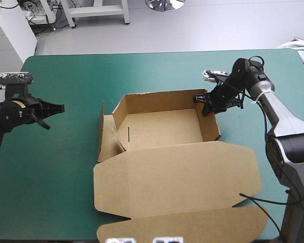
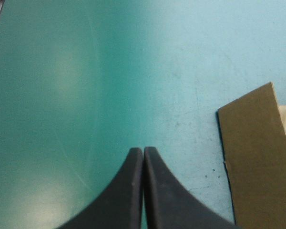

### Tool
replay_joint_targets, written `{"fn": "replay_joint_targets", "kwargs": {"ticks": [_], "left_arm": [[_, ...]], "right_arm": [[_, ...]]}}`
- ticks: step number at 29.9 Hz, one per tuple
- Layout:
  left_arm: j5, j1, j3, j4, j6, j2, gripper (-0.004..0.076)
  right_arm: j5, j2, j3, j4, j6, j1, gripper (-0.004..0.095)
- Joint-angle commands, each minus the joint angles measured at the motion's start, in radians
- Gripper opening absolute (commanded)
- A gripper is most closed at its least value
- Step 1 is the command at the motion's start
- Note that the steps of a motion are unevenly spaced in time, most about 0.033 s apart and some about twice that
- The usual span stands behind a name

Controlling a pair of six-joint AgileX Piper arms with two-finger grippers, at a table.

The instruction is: Fold the box

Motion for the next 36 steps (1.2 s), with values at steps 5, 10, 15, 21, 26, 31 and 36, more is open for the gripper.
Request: {"fn": "replay_joint_targets", "kwargs": {"ticks": [5,10,15,21,26,31,36], "left_arm": [[-0.055,0.075,-0.031,-0.115,-0.042,0.033,-0.0009],[-0.044,0.186,-0.031,-0.368,0.095,0.053,-0.0009],[0.003,0.278,-0.031,-0.583,0.208,0.075,-0.0009],[0.131,0.325,-0.031,-0.843,0.33,0.125,-0.001],[0.205,0.325,-0.031,-1.068,0.425,0.136,-0.001],[0.327,0.325,-0.031,-1.262,0.503,0.134,-0.001],[0.389,0.325,-0.031,-1.304,0.508,0.121,-0.001]], "right_arm": [[0.029,-0.069,-0.022,0.076,-0.032,-0.001,-0.0014],[0.019,-0.13,-0.022,0.116,-0.066,-0.003,-0.0017],[-0.011,-0.209,-0.022,0.138,-0.089,-0.009,-0.0017],[-0.038,-0.307,-0.022,0.261,-0.123,-0.069,-0.0017],[-0.079,-0.365,-0.022,0.278,-0.126,-0.084,-0.0017],[-0.119,-0.389,-0.022,0.284,-0.126,-0.082,-0.0017],[-0.138,-0.391,-0.022,0.286,-0.111,-0.08,-0.0017]]}}
